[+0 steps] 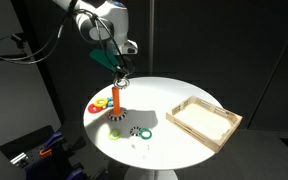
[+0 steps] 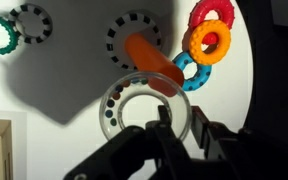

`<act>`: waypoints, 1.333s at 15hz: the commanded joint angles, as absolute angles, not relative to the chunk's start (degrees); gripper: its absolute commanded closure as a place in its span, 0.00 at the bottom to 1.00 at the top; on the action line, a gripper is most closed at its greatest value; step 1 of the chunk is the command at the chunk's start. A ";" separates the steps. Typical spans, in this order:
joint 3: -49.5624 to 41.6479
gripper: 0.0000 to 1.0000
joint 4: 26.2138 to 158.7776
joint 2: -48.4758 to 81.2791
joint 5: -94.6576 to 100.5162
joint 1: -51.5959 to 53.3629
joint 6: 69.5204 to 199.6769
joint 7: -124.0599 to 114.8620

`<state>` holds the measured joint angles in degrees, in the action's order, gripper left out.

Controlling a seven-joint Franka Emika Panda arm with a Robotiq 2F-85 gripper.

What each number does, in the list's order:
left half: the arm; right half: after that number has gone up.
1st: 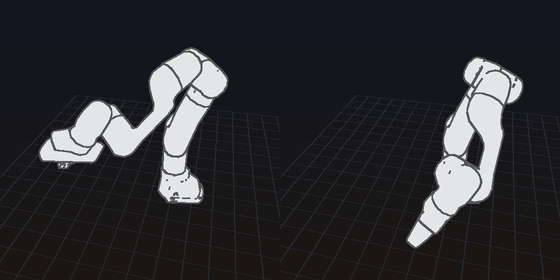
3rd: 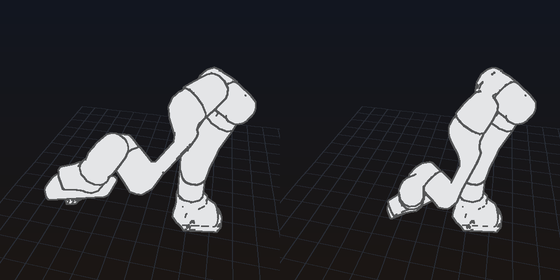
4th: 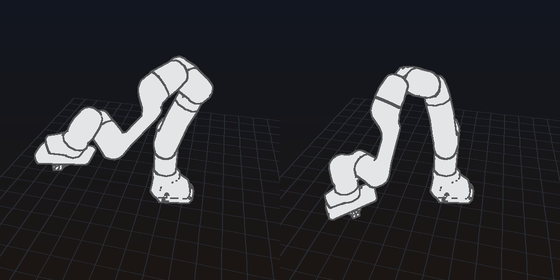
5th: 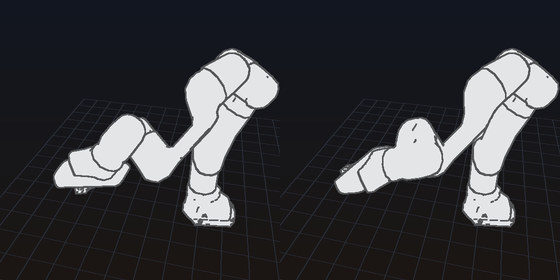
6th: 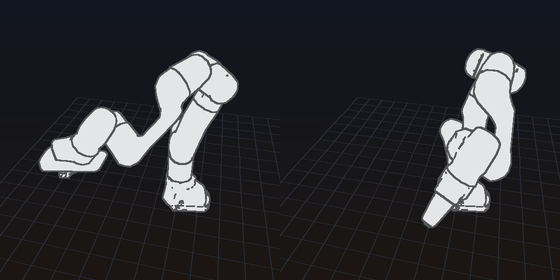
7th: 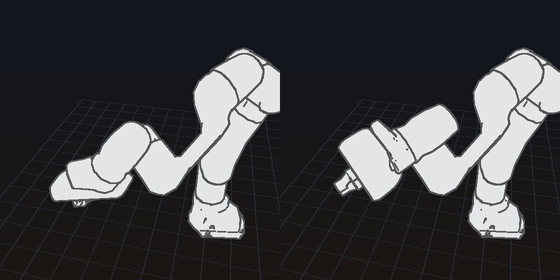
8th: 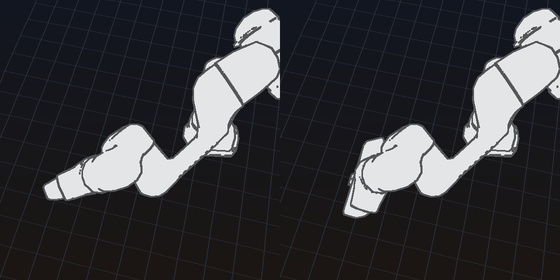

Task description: Put the colorless ring around the orange rod

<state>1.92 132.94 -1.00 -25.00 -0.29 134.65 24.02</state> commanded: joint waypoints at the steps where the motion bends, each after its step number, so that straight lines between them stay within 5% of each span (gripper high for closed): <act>1: 1.65 0.91 131.02 0.04 -27.75 0.79 132.55 24.36; 20: 0.13 0.92 133.38 -3.73 -25.79 -0.08 131.25 25.18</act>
<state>1.49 131.94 0.02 -26.28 1.22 133.95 23.84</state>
